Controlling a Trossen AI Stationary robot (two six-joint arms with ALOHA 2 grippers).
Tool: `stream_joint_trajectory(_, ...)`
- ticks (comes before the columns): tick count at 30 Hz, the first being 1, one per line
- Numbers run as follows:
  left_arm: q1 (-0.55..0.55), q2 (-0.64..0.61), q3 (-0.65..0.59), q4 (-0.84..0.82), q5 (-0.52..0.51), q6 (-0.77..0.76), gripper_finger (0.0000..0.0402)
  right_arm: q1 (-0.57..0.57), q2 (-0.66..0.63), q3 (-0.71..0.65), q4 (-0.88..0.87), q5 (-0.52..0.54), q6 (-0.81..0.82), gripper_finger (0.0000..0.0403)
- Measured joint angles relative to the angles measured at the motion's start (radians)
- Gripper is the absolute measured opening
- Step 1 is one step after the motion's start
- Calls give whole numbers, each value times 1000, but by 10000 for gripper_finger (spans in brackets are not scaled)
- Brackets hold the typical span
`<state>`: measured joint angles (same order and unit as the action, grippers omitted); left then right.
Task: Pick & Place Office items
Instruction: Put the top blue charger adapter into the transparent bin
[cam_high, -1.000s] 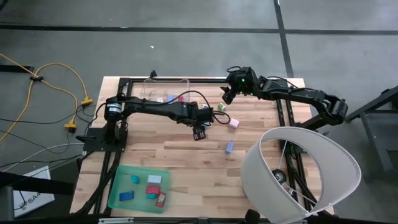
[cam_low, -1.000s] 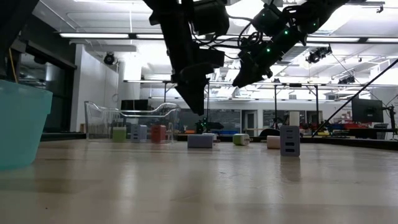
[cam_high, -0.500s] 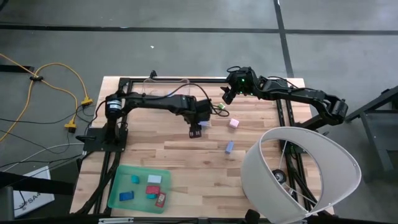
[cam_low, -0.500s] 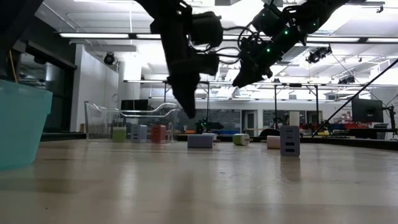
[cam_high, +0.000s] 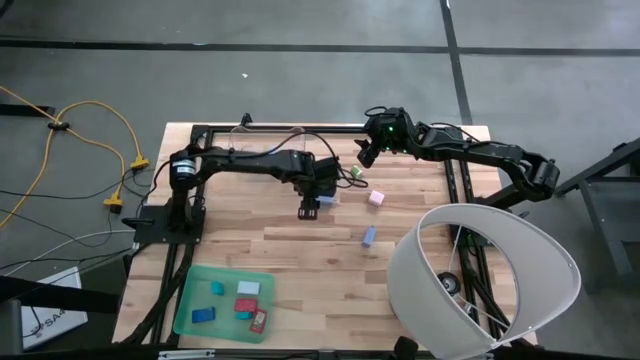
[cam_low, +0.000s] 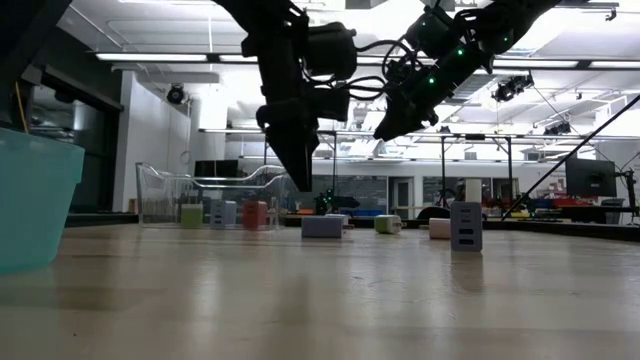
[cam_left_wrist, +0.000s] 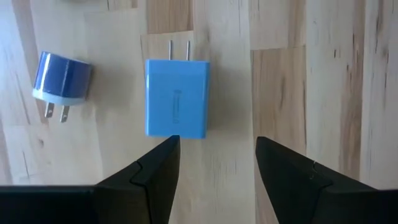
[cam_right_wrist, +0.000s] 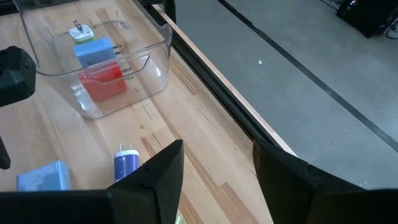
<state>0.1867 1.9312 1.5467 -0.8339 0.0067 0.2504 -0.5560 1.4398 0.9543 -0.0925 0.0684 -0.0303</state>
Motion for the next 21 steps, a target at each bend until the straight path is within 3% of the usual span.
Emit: stream_joint_trajectory(21, 6, 66, 0, 55, -15, 59, 298, 0, 0, 0, 5, 0, 0, 180)
